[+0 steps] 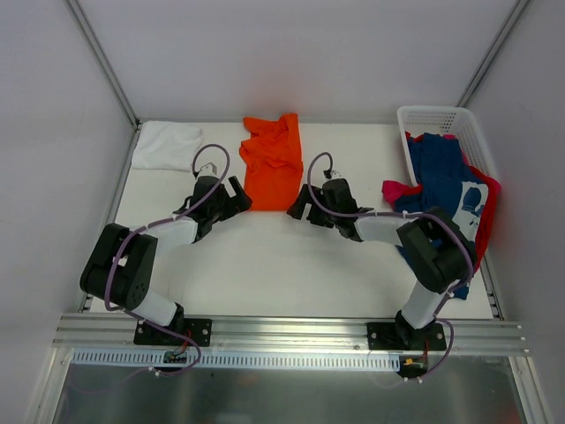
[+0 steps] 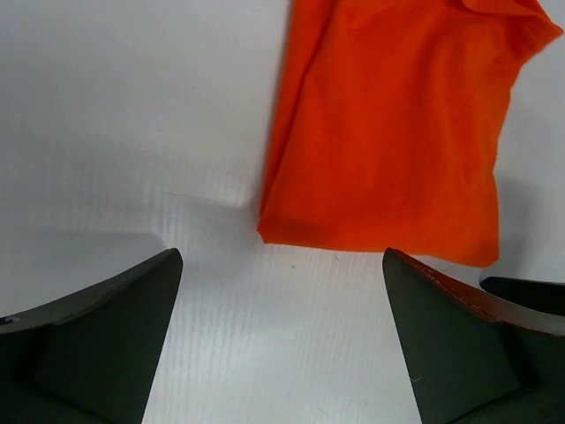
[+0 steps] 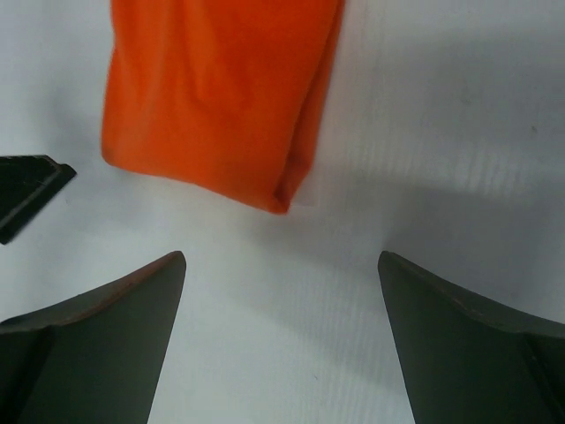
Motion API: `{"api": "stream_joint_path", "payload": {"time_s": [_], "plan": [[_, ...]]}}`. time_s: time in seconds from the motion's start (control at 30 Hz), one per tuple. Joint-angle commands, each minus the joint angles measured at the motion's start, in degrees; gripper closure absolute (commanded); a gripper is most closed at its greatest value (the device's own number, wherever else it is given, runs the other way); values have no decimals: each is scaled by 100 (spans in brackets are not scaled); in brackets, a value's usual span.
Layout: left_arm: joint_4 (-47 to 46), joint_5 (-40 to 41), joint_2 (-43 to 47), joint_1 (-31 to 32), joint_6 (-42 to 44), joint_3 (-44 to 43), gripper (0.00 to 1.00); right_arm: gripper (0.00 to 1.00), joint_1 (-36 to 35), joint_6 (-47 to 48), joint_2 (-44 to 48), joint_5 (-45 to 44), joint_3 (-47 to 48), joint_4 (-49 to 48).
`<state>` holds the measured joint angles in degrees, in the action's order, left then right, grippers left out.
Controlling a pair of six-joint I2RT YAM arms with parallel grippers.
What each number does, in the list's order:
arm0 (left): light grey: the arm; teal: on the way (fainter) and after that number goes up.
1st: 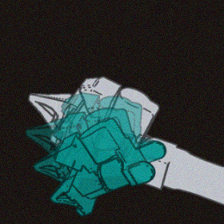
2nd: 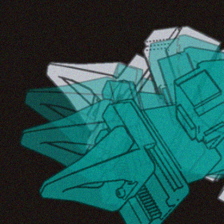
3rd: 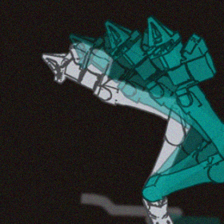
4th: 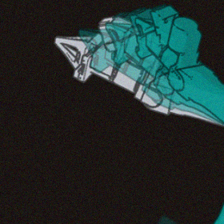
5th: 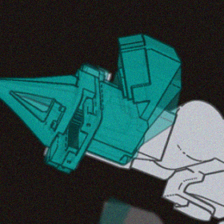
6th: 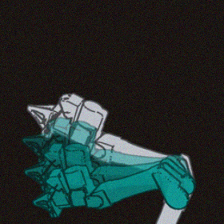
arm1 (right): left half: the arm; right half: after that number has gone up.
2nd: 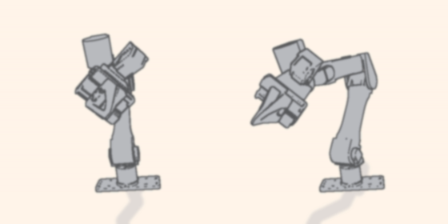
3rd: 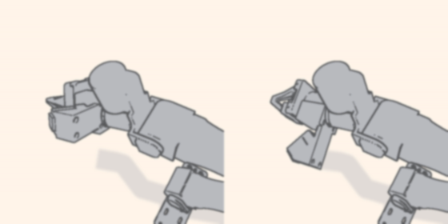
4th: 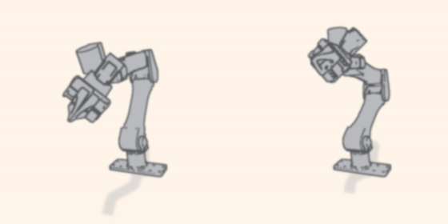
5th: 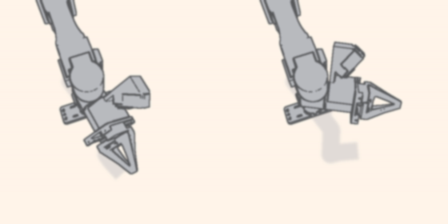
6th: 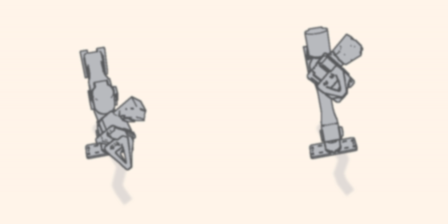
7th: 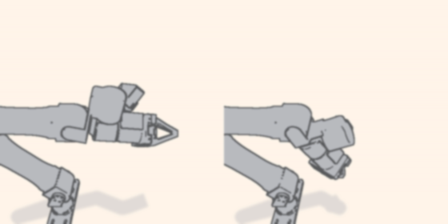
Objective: Fold and stack the t-shirts
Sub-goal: Fold the tshirt
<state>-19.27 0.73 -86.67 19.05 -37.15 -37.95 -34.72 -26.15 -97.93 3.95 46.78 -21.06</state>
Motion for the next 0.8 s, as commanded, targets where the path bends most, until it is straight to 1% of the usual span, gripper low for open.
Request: {"api": "stream_joint_path", "payload": {"time_s": [0.0,0.17,0.33,0.37,0.4,0.43,0.47,0.5,0.53,0.6,0.63,0.67,0.7,0.77], "plan": [[151,709,-138,-59,-258,-203,1,4,149,-276,-375,440,515,-636],[151,692,-376,-59,-302,-449,1,5,220,-496,-1095,686,902,-943],[-6,577,-587,-77,-346,-546,2,7,264,-654,-1527,783,1263,-1014],[-24,568,-648,-85,-355,-564,5,7,264,-672,-1623,783,1289,-1032],[-24,560,-684,-103,-398,-573,10,9,281,-689,-1650,792,1315,-1067],[-33,560,-702,-120,-416,-590,10,10,290,-707,-1685,792,1324,-1067],[-25,551,-763,-129,-442,-599,13,13,299,-716,-1720,792,1333,-1084],[-33,542,-789,-147,-460,-608,14,21,308,-716,-1738,783,1333,-1102],[-51,516,-816,-173,-495,-608,15,25,308,-733,-1756,775,1316,-1111],[-77,498,-851,-191,-539,-608,18,39,299,-742,-1756,748,1289,-1111],[-95,463,-860,-200,-583,-599,19,52,308,-768,-1756,713,1246,-1120],[-130,446,-869,-200,-609,-599,19,60,308,-777,-1747,704,1228,-1120],[-130,445,-877,-208,-627,-599,21,73,299,-777,-1721,678,1202,-1120],[-174,402,-895,-209,-715,-599,21,82,299,-786,-1703,643,1140,-1120]]}}
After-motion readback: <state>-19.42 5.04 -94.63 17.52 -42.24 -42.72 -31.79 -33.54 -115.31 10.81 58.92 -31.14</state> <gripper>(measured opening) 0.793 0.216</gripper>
